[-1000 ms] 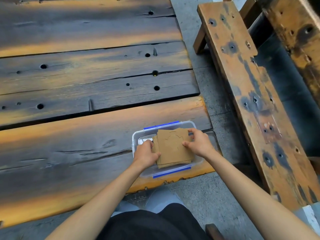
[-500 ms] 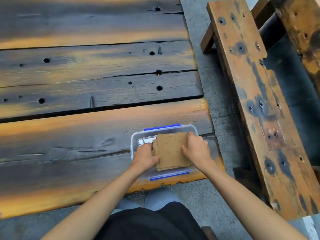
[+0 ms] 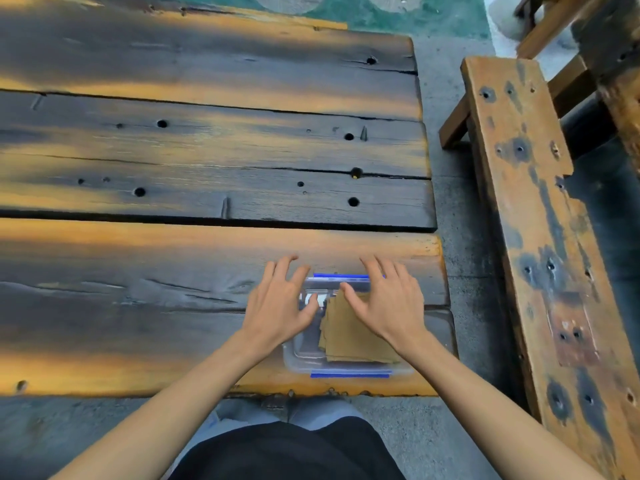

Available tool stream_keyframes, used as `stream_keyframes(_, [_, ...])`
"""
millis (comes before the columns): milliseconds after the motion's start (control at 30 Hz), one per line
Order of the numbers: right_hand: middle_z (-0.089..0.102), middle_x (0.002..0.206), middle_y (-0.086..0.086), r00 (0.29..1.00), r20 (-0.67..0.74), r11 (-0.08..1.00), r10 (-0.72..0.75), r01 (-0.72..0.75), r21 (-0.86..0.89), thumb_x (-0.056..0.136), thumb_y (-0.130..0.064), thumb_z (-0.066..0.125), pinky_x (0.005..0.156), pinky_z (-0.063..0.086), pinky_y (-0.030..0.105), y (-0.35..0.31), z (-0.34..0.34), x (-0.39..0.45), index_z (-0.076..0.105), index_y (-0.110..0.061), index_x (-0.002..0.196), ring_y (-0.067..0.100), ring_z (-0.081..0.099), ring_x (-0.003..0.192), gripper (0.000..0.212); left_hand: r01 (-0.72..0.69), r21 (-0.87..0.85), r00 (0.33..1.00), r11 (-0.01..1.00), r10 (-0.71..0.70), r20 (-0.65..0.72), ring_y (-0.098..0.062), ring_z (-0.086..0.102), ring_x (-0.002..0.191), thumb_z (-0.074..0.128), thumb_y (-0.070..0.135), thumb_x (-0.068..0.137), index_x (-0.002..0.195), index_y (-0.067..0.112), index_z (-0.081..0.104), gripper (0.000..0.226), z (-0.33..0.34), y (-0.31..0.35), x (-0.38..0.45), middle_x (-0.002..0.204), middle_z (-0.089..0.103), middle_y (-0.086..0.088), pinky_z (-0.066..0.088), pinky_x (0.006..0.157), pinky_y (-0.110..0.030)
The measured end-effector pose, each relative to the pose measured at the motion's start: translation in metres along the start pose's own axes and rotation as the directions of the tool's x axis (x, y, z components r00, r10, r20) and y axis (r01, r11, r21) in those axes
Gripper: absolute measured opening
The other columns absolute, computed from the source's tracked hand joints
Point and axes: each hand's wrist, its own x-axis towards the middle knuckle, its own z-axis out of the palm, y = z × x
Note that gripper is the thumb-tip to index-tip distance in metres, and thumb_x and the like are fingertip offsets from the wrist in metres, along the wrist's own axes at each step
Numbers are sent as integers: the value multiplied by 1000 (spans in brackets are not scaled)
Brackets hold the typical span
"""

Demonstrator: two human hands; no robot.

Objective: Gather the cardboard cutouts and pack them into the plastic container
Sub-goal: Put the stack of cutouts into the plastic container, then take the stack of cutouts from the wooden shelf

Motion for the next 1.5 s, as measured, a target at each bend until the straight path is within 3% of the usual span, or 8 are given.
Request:
stream_keyframes(100, [43, 161, 7, 998, 2, 998, -63, 63, -1, 93, -75, 37, 116, 35, 52, -19, -2, 6, 46, -29, 152, 28, 37, 148, 76, -8, 53, 995, 999, 13, -94, -36, 35, 149, 59, 54, 87, 147, 24, 55, 67, -12, -21, -8, 166, 35, -8, 53, 93, -47])
stream_keyframes(200, [24, 170, 2, 988, -8, 988, -151, 151, 22, 89, -81, 32, 122, 22, 58, -39, -3, 11, 37, -38, 157, 26, 20, 157, 81, 53, 50, 990, 997, -46, -131, -37, 8, 159, 52, 65, 87, 157, 32, 40, 78, -18, -43, -20, 174, 15, -4, 30, 118, -58])
stream_keyframes(367, [12, 173, -1, 955, -21, 955, -297, 297, 17, 86, -87, 25, 124, 15, 60, -70, -3, 16, 28, -40, 160, 25, 5, 160, 87, 171, 80, 967, 982, -152, -205, -38, -11, 159, 47, 74, 86, 162, 37, 24, 87, -22, -70, -46, 175, 2, -1, 12, 123, -66])
stream_keyframes(633, [14, 172, -1, 840, -32, 840, -542, 542, -5, 81, -94, 22, 124, 16, 61, -140, -10, 3, 29, -41, 160, 25, 6, 160, 95, 431, 67, 858, 900, -386, -340, -38, -7, 159, 39, 83, 85, 162, 40, 22, 90, -35, -98, -118, 175, 3, -1, 9, 122, -68])
stream_keyframes(867, [13, 172, -3, 689, -18, 689, -725, 725, 14, 76, -97, 14, 124, 13, 61, -204, -9, -47, 26, -43, 160, 25, 6, 160, 101, 649, -22, 691, 761, -601, -402, -39, -6, 159, 41, 86, 82, 162, 42, 21, 93, -25, -110, -223, 175, 3, 2, 12, 120, -69])
stream_keyframes(1167, [12, 172, -5, 434, -2, 434, -901, 900, 48, 78, -96, 23, 125, 14, 58, -267, -8, -134, 23, -45, 160, 24, 7, 160, 97, 867, -166, 353, 470, -814, -460, -34, -12, 159, 35, 86, 81, 162, 45, 16, 93, -18, -91, -367, 175, -4, 5, 7, 123, -65])
stream_keyframes(1300, [13, 172, -4, 326, -31, 324, -945, 944, 54, 77, -96, 24, 125, 13, 57, -289, -12, -169, 24, -44, 160, 23, 9, 159, 97, 907, -212, 231, 364, -851, -471, -34, -16, 159, 33, 87, 81, 162, 46, 11, 93, -21, -76, -422, 174, -9, 6, 6, 123, -66])
stream_keyframes(1500, [7, 173, -4, 146, -41, 144, -988, 988, 64, 78, -94, 25, 126, 8, 54, -325, -22, -233, 18, -44, 161, 21, 1, 160, 97, 935, -271, 54, 228, -847, -529, -38, -8, 159, 35, 85, 79, 162, 43, 20, 93, -19, -42, -510, 175, 1, 3, 12, 121, -69])
